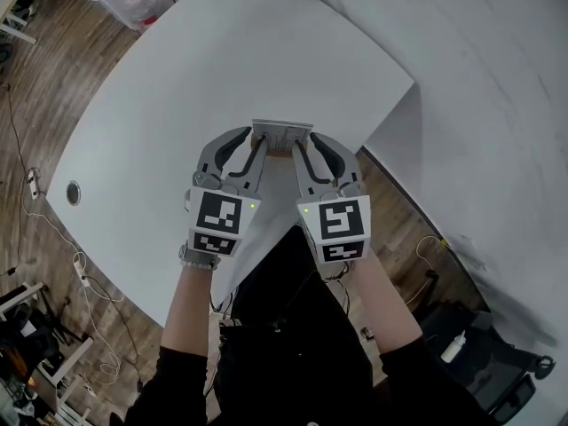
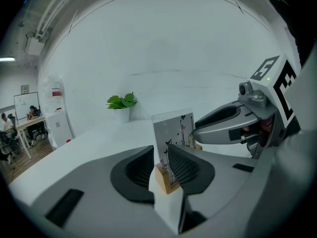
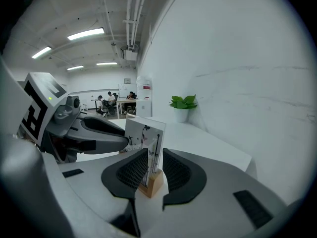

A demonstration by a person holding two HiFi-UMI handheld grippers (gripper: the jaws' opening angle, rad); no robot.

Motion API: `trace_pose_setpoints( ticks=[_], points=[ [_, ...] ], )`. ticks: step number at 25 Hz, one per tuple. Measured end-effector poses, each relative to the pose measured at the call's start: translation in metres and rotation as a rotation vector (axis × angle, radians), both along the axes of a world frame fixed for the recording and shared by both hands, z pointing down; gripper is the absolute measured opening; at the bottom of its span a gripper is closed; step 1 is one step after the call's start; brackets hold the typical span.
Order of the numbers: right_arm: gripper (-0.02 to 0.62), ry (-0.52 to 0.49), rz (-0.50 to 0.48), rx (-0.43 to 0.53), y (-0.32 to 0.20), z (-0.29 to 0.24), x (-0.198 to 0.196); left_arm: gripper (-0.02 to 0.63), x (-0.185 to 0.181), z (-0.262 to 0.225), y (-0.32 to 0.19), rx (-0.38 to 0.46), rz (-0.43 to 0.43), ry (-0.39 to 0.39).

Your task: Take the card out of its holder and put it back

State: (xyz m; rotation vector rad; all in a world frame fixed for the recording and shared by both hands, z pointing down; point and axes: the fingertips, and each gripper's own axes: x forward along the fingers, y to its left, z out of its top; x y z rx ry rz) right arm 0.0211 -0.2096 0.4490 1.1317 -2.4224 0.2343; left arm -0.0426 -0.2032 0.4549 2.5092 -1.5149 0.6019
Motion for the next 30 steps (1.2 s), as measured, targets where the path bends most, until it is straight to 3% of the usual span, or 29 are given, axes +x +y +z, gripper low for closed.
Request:
trace_pose_setpoints(
  ticks=[11,30],
  points=[
    [0.080,-0.018,0.011,-0.004,-0.006,0.004,0.004,0.077,0.001,0.001,-0.001,0.001,0.002,-0.034],
    [0.077,-0.025,0.000,0.022,-0.005,-0.017,0.001,0.064,-0.003,-0.017,0.004,0.017,-0.015,-0.026]
  ],
)
